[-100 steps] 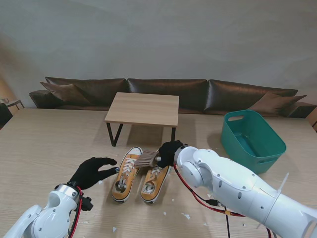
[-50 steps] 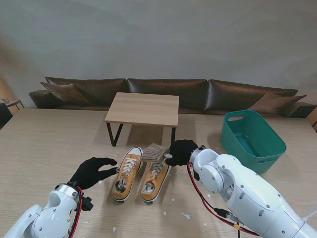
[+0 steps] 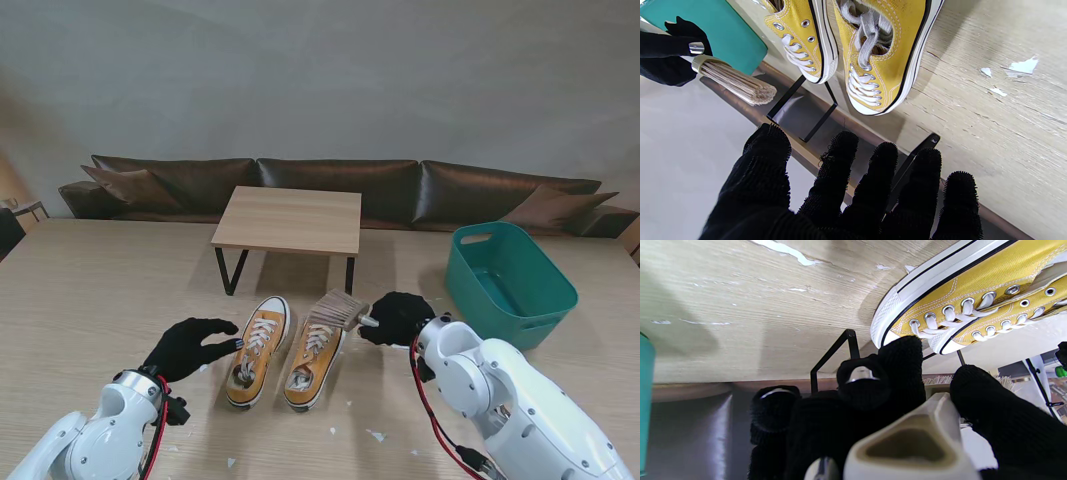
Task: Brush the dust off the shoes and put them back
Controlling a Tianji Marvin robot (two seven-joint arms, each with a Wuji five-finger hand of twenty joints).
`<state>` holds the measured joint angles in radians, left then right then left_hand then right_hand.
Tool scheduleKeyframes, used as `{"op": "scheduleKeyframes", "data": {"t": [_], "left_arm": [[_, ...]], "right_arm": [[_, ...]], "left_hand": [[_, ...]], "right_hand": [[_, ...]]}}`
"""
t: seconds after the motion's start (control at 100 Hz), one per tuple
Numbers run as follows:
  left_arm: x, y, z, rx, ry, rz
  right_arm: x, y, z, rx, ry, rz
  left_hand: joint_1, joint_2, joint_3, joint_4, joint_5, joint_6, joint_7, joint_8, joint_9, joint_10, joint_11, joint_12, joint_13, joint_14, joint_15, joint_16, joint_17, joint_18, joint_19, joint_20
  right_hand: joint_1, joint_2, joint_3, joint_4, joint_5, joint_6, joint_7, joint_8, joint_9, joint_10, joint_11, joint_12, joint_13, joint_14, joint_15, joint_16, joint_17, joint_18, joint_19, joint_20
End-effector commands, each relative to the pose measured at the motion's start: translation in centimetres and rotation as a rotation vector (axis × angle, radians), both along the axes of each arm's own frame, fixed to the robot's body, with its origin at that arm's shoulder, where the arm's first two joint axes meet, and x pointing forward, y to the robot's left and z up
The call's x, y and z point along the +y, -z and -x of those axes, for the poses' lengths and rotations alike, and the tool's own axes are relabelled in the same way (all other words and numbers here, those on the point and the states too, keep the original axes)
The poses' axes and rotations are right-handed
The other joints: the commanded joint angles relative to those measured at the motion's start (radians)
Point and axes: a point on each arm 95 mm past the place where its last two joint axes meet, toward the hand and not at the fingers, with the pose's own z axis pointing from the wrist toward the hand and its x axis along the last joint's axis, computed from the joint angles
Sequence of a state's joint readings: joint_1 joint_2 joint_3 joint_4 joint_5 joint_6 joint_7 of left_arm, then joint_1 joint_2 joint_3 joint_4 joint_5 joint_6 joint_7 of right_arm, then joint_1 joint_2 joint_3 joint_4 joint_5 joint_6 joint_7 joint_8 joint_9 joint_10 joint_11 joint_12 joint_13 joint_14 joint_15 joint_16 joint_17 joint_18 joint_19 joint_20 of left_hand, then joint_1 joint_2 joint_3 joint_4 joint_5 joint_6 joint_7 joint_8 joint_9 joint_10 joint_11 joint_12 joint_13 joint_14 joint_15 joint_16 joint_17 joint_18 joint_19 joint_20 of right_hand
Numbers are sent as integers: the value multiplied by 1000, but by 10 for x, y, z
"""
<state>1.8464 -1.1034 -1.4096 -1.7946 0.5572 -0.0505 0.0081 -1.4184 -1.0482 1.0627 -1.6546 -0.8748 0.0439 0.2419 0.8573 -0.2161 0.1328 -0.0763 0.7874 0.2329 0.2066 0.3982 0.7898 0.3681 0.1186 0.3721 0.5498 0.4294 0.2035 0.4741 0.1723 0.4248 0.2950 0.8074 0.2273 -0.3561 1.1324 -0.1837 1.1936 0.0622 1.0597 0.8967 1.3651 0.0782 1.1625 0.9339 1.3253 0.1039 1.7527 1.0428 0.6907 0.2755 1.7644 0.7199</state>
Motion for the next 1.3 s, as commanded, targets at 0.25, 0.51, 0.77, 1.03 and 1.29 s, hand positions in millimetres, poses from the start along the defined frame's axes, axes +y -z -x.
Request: {"op": "scheduleKeyframes", "data": {"t": [0.25, 0.51, 0.77, 1.03, 1.29], "left_arm": [[-2, 2, 0, 25, 12, -2], [-3, 3, 0, 33, 14, -3], [-4, 4, -1, 40, 17, -2], [-5, 4, -1, 47, 16, 0], [-6, 4, -1, 52, 16, 1]], "right_arm": [[-26, 16, 10, 34, 80, -13], [-43, 29, 6, 48, 162, 29], [-51, 43, -5, 48, 244, 99], [-50, 56, -16, 46, 313, 137], [-46, 69, -26, 50, 363, 156]], "left_hand": [[29, 54, -11, 46, 20, 15, 3, 1, 6, 12, 2, -5, -5, 16, 1, 2, -9, 7, -24, -1], [30, 55, -11, 47, 19, 15, 3, 1, 6, 11, 2, -5, -5, 16, 2, 3, -10, 7, -24, 0], [30, 58, -11, 47, 20, 15, 3, 1, 5, 10, 2, -5, -4, 15, 2, 3, -9, 8, -24, 0], [32, 59, -12, 47, 20, 16, 3, 1, 6, 13, 2, -4, -4, 18, 2, 3, -10, 8, -24, 0], [34, 61, -11, 47, 21, 19, 4, 1, 7, 11, 3, -4, -3, 17, 2, 3, -9, 9, -24, 0]], "right_hand": [[15, 68, 75, 32, 96, 77, 9, -12, 82, -30, 72, 17, -12, -153, 60, -10, 467, 8, 68, -10], [18, 67, 73, 32, 93, 78, 6, -12, 82, -30, 71, 16, -11, -156, 58, -12, 467, 9, 68, -11], [16, 70, 66, 32, 88, 75, 1, -13, 81, -33, 64, 13, -11, -168, 55, -16, 468, 0, 67, -14], [2, 79, 52, 32, 64, 61, -18, -20, 79, -52, 28, 3, -10, -190, 50, -23, 468, -24, 65, -21], [-12, 78, 47, 35, 42, 48, -34, -35, 79, -64, -19, -6, -9, -205, 20, -36, 466, -41, 54, -32]]}}
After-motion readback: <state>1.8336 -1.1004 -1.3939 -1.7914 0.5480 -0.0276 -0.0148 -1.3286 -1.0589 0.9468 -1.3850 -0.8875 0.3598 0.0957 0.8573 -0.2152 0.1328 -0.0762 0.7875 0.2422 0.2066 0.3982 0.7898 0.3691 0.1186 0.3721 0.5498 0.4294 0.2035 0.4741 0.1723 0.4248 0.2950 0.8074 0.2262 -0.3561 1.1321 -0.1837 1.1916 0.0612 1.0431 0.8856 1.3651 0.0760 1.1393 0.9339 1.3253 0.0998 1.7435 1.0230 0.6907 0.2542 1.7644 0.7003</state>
